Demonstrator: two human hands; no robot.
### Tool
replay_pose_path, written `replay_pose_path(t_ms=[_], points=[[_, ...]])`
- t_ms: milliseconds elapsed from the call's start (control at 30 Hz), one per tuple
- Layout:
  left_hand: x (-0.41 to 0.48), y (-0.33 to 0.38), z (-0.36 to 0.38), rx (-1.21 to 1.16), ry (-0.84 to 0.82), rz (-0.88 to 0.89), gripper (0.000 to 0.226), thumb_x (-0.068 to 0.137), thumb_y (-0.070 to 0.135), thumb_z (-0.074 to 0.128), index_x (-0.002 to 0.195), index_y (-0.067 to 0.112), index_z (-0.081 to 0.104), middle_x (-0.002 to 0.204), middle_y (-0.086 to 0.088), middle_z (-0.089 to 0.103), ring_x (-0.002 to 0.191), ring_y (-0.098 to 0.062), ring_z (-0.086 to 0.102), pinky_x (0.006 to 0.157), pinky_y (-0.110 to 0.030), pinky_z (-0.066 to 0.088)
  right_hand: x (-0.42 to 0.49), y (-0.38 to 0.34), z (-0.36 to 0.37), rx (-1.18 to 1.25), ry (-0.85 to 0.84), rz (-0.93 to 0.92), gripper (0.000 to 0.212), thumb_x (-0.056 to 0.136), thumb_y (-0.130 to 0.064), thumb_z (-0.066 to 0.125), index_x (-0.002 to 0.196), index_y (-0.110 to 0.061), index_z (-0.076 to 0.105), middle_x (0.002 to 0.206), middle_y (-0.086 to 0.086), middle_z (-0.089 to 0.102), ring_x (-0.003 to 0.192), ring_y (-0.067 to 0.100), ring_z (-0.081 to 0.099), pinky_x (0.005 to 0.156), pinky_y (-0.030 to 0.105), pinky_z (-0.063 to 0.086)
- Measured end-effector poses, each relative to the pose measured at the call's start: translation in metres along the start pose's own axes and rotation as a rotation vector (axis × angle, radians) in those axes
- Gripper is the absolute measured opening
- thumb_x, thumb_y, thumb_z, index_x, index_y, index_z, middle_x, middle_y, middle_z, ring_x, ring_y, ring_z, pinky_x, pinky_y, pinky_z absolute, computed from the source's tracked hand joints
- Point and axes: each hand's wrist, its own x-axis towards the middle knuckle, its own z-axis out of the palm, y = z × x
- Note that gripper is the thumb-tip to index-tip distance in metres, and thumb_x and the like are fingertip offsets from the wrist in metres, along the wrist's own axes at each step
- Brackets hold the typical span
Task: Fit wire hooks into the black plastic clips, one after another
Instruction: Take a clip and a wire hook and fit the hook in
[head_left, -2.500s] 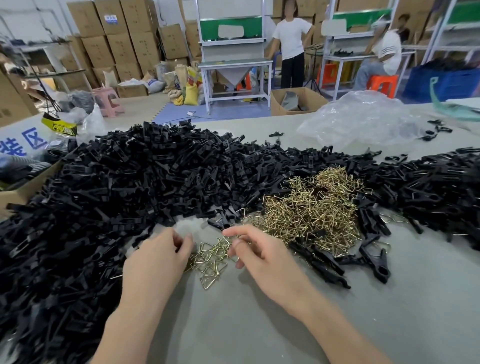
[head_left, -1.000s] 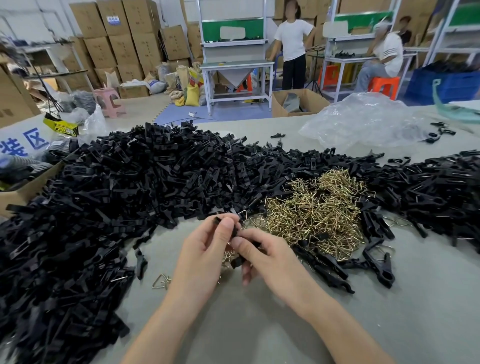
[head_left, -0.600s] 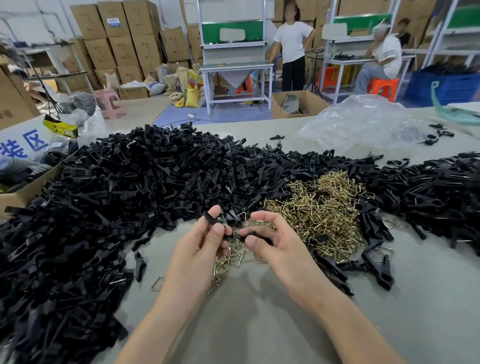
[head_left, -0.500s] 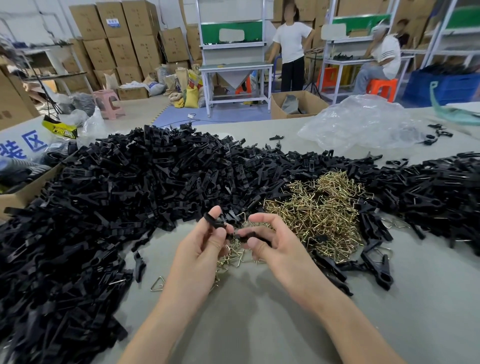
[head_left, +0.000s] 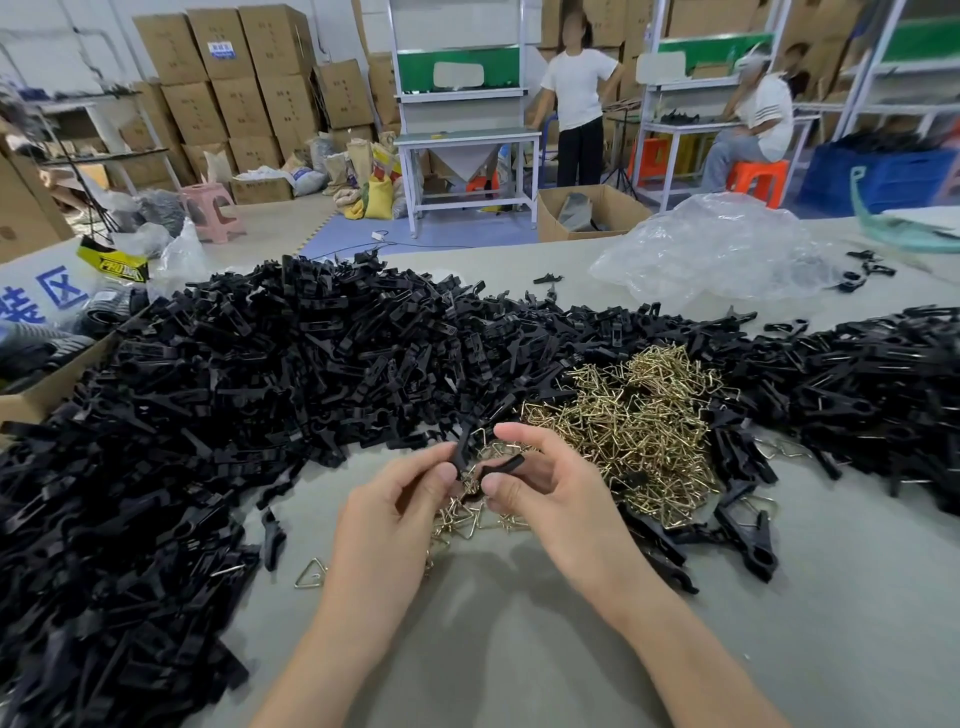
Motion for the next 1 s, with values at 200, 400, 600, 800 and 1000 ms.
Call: replay_pose_path(t_ms=[200,400,600,800,1000], points=[[-0.001,0.001,0.001,-0.079,-0.054,-0.037,0.022,0.094,0.015,0.067,0.100,0.035,0.073,0.094,0.014,0.076,0.090,-0.004,0.071,0.080,-0.015,0.053,-0.002,-0.002,0.001,-0.032,-0.017,-0.024,0.047,0.089,-0.008,0.075,0.127,-0.032,0.060,0.102,-0.006,0.077,0.096,0.007,0.072,0.089,0.019,0.054],[-0.003,0.005,0.003,-0.094,-0.068,-0.032,0.031,0.094,0.014,0.067,0.093,0.045,0.072,0.088,0.011,0.076,0.083,-0.006,0.071,0.076,-0.016,0.053,-0.002,-0.003,0.001,-0.018,-0.011,-0.047,0.047,0.089,-0.007,0.075,0.127,-0.031,0.061,0.100,-0.006,0.077,0.096,0.006,0.072,0.083,0.015,0.052],[-0.006,0.011,0.004,-0.052,-0.113,0.003,0.036,0.095,0.013,0.065,0.097,0.049,0.070,0.088,0.012,0.076,0.079,-0.009,0.069,0.072,-0.020,0.053,-0.001,-0.001,0.001,0.013,0.027,-0.057,0.043,0.088,-0.007,0.076,0.121,-0.033,0.065,0.100,0.002,0.076,0.095,0.011,0.072,0.083,0.022,0.055],[-0.011,0.010,0.005,0.191,-0.145,0.080,0.038,0.092,0.021,0.069,0.113,0.051,0.060,0.098,0.034,0.067,0.092,0.007,0.064,0.077,-0.004,0.043,0.000,-0.002,-0.003,0.038,0.068,-0.067,0.044,0.085,-0.013,0.079,0.120,-0.035,0.067,0.080,-0.005,0.072,0.077,0.010,0.070,0.074,0.017,0.053],[-0.012,0.010,0.009,0.061,-0.081,0.050,0.040,0.092,0.014,0.069,0.102,0.053,0.069,0.093,0.030,0.071,0.088,0.008,0.066,0.075,-0.005,0.045,0.000,-0.004,-0.002,0.109,-0.018,-0.041,0.039,0.076,-0.034,0.076,0.115,-0.031,0.074,0.099,-0.010,0.078,0.092,0.003,0.071,0.081,0.015,0.053]])
